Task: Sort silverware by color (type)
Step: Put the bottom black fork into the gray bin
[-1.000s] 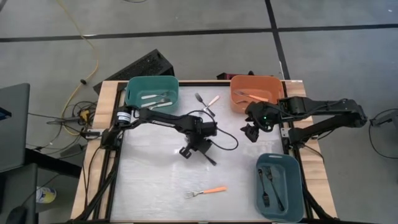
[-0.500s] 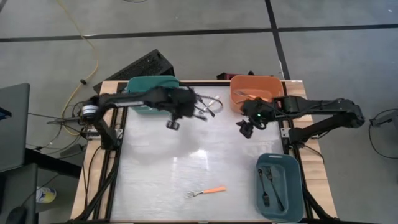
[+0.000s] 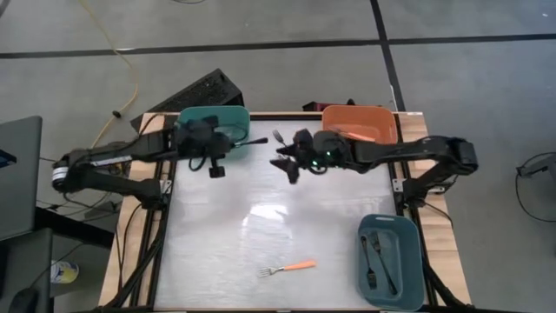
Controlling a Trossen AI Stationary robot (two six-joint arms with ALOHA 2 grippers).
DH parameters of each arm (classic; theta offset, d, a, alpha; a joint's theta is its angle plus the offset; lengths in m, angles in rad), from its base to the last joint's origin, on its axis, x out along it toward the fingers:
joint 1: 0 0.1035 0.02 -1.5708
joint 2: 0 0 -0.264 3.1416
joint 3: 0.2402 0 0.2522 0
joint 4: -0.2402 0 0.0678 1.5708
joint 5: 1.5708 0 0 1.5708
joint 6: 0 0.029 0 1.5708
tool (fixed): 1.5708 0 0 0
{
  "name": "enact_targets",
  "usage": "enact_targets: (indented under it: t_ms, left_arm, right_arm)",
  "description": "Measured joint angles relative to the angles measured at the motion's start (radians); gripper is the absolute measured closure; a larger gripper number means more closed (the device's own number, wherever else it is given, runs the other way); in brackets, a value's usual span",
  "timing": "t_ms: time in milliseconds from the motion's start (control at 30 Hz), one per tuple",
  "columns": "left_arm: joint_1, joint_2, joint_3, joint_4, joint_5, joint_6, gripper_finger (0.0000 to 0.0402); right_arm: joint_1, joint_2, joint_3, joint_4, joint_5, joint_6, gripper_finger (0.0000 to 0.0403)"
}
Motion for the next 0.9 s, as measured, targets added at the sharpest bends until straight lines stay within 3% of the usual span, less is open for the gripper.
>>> enact_targets:
  t_ms: [167, 267, 667, 800, 900]
  left_arm:
    - [-0.074, -0.066, -0.149, 0.161, -0.109, -0.048, 0.0401]
    - [-0.110, -0.064, -0.199, 0.236, -0.115, -0.051, 0.0401]
    - [-0.148, -0.027, -0.222, 0.319, -0.103, -0.055, 0.0401]
    - [-0.148, -0.026, -0.222, 0.321, -0.104, -0.055, 0.0401]
    - [-0.148, -0.026, -0.222, 0.319, -0.104, -0.057, 0.0401]
  right_arm:
    - [-0.030, 0.067, 0.000, 0.137, 0.001, 0.123, 0.0121]
    - [-0.033, 0.100, 0.000, 0.176, 0.003, 0.174, 0.0121]
    - [-0.033, 0.144, -0.001, 0.197, 0.092, 0.209, 0.0126]
    - [-0.033, 0.140, -0.001, 0.196, 0.095, 0.210, 0.0158]
    - [-0.033, 0.140, -0.001, 0.189, 0.089, 0.210, 0.0210]
